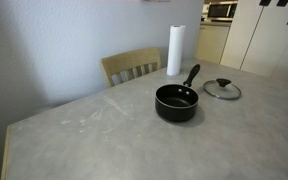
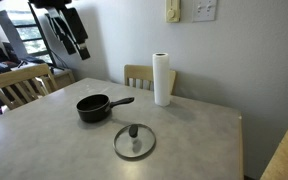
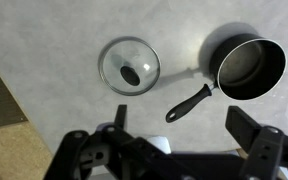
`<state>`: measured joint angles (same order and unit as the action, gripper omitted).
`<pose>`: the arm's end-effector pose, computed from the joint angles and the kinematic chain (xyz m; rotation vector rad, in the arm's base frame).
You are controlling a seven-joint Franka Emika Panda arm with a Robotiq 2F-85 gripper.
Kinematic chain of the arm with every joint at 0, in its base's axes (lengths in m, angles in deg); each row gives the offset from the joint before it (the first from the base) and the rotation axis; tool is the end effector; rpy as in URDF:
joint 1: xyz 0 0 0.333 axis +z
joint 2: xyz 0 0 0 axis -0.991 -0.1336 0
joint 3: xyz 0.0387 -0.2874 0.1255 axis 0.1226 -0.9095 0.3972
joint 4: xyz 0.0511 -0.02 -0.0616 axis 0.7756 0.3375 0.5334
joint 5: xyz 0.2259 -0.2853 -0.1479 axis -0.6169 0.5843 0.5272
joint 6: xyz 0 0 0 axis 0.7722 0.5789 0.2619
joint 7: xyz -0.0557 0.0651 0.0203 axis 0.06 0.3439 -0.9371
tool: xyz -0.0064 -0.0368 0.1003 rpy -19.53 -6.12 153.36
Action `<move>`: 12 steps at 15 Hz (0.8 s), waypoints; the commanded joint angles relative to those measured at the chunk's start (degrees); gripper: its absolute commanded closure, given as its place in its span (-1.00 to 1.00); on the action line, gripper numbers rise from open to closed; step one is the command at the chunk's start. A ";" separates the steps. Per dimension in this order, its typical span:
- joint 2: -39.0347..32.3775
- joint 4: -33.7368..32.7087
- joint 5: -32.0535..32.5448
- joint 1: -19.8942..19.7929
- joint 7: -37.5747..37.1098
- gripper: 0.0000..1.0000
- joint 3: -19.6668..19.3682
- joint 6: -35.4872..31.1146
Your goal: Place the glass lid on the black saucepan
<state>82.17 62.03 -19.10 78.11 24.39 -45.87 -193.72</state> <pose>0.4693 -0.1278 0.4928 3.1082 -0.3472 0.2686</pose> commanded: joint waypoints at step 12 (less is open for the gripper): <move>-4.60 -0.49 0.68 -1.03 10.47 -1.00 -0.13 -4.66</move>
<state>80.38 61.94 -18.47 77.88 29.43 -45.60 -195.19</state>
